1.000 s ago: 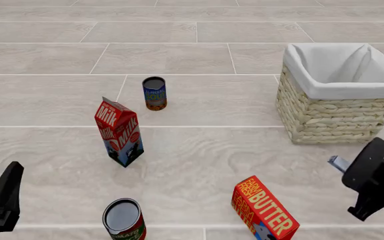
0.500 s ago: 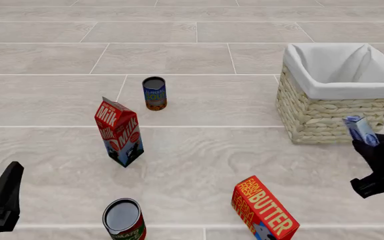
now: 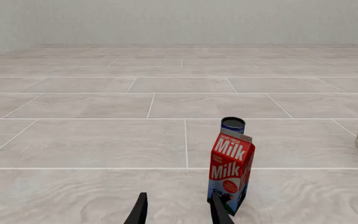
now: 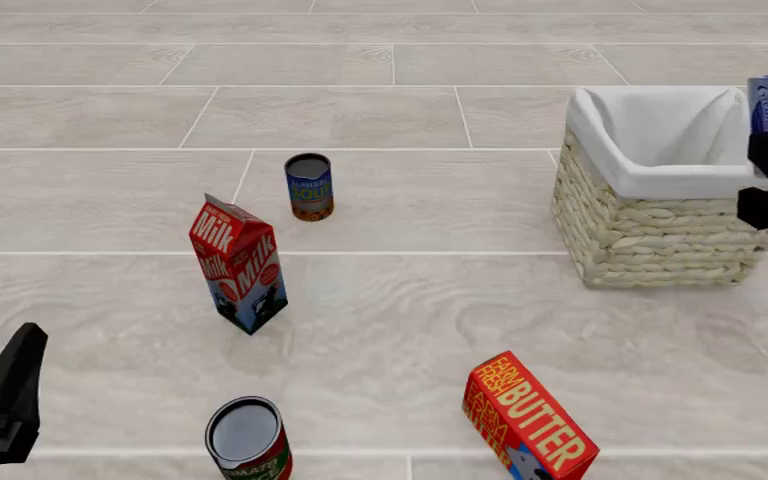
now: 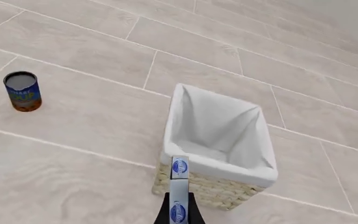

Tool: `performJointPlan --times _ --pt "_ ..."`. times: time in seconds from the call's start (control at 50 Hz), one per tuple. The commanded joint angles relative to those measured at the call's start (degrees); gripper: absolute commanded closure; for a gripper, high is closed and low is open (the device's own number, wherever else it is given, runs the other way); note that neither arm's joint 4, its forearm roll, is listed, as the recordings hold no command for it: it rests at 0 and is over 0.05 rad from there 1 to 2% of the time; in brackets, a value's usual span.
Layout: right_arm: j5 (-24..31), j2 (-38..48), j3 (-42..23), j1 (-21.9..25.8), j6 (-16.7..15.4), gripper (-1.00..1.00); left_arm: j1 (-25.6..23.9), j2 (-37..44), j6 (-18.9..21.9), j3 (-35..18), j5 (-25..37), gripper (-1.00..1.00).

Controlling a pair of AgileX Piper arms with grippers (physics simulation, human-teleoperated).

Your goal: Pick the cream cheese and place it in the basket.

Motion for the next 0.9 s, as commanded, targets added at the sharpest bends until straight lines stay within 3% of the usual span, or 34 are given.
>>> performJointPlan --times 0.02,0.04,0.06,0.1,0.28,0.54,0.68,0.84,0.9 --pt "1.02 8.13 -8.58 -1.35 5.52 1.0 0.0 0.0 0.0 0.0 0.0 -1.0" --pt "1.02 8.15 -8.6 -1.35 5.52 1.0 0.0 0.0 0.0 0.0 0.0 -1.0" --pt "1.7 9.92 -9.25 -1.54 7.95 1.0 0.0 0.0 0.0 0.0 0.0 -1.0" --pt "1.89 11.37 -9.79 -1.64 5.79 1.0 0.0 0.0 0.0 0.0 0.0 -1.0" --pt "6.35 17.85 -19.09 -3.47 7.89 1.0 0.0 0.0 0.0 0.0 0.0 -1.0" --pt "14.61 28.09 -31.33 -5.46 6.36 1.0 0.0 0.0 0.0 0.0 0.0 -1.0" --pt "18.36 33.58 -35.03 -7.22 4.89 1.0 0.0 0.0 0.0 0.0 0.0 -1.0" --pt "21.63 35.24 -38.5 -6.42 5.62 1.0 0.0 0.0 0.0 0.0 0.0 -1.0" --pt "22.32 37.77 -39.37 -7.86 3.0 1.0 0.0 0.0 0.0 0.0 0.0 -1.0"
